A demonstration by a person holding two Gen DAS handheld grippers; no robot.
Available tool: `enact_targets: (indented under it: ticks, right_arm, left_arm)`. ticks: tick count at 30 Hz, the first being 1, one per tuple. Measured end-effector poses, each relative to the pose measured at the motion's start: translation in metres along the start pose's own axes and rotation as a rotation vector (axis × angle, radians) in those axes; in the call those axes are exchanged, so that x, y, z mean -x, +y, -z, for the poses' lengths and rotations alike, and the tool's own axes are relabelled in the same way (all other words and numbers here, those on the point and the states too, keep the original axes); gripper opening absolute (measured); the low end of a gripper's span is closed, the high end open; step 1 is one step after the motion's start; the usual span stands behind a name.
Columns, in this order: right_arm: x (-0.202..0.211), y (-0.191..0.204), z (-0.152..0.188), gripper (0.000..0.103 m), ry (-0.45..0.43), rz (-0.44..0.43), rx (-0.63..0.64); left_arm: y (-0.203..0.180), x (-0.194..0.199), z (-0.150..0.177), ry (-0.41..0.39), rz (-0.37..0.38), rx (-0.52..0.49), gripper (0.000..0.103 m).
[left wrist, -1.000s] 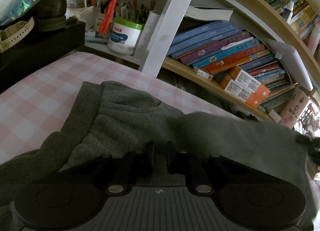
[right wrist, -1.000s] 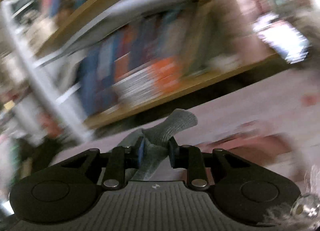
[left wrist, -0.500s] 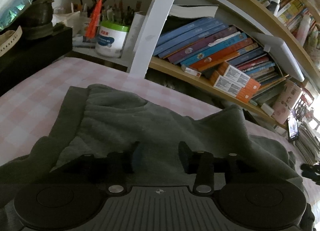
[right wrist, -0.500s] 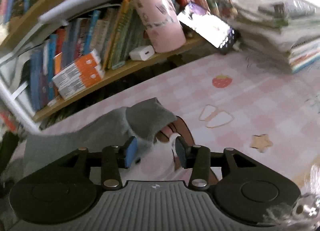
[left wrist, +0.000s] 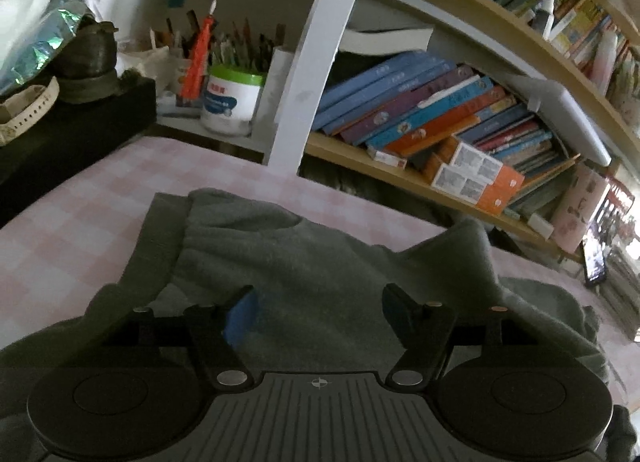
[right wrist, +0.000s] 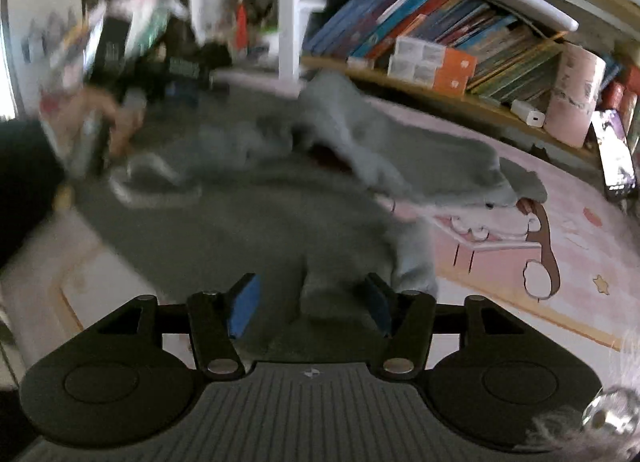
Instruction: Fold clothes
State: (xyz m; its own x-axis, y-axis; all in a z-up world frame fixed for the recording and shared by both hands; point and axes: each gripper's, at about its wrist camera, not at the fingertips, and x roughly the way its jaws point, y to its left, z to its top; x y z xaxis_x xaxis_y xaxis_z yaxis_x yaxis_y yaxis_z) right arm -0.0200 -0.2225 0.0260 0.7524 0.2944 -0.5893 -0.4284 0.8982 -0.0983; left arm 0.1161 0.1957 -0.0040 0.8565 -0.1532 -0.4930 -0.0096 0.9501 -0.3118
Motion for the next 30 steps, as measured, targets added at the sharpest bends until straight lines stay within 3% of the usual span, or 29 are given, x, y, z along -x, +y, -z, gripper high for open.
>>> enact_targets:
  ticks: [2, 3, 6, 9, 11, 13, 16, 19, 20, 22, 23, 27, 30]
  right_arm:
    - [0.002, -0.001, 0.003, 0.038, -0.003, 0.086, 0.034]
    - [0.003, -0.001, 0.005, 0.036, -0.005, 0.129, 0.051]
    - [0.007, -0.002, 0.009, 0.018, -0.009, 0.259, 0.103]
    - [0.011, -0.008, 0.013, 0.012, -0.013, 0.396, 0.136]
    - [0.020, -0.034, 0.013, 0.012, -0.009, 0.509, 0.076]
    - [0.030, -0.051, 0.014, 0.012, -0.010, 0.546, 0.018]
    - [0.037, -0.053, 0.015, 0.016, -0.051, 0.499, -0.017]
    - [0.035, -0.035, 0.013, 0.021, -0.084, 0.355, 0.005]
    - [0.032, -0.027, 0.012, 0.021, -0.085, 0.296, 0.018]
    - [0.023, -0.015, 0.012, 0.021, -0.057, 0.179, 0.041]
    - [0.016, -0.011, 0.012, 0.021, -0.028, 0.140, 0.047]
    - [-0.009, -0.017, 0.020, 0.023, 0.074, 0.136, 0.043]
    - [-0.009, -0.034, 0.022, 0.032, 0.079, 0.113, -0.016]
  left_arm:
    - [0.001, 0.001, 0.001, 0.004, -0.005, 0.004, 0.072]
    - [0.001, 0.001, 0.002, 0.008, -0.009, 0.005, 0.072]
    - [0.002, -0.001, 0.003, 0.020, -0.019, 0.006, 0.072]
    - [0.002, -0.003, 0.004, 0.025, -0.022, 0.006, 0.072]
    - [0.001, -0.003, 0.004, 0.024, -0.023, 0.003, 0.072]
    - [0.002, -0.001, 0.004, 0.018, -0.019, 0.007, 0.072]
    - [0.003, 0.005, 0.003, -0.012, -0.003, 0.018, 0.071]
    - [0.002, 0.012, 0.002, -0.032, 0.026, -0.004, 0.065]
    - [0.000, 0.013, 0.002, -0.029, 0.043, -0.016, 0.059]
    - [-0.001, 0.012, 0.004, 0.015, 0.086, -0.024, 0.027]
    - [-0.002, 0.010, 0.006, 0.042, 0.100, -0.023, 0.025]
    - [-0.013, -0.005, 0.012, 0.149, 0.103, -0.078, 0.017]
    - [-0.022, -0.019, 0.006, 0.173, 0.070, -0.158, 0.014]
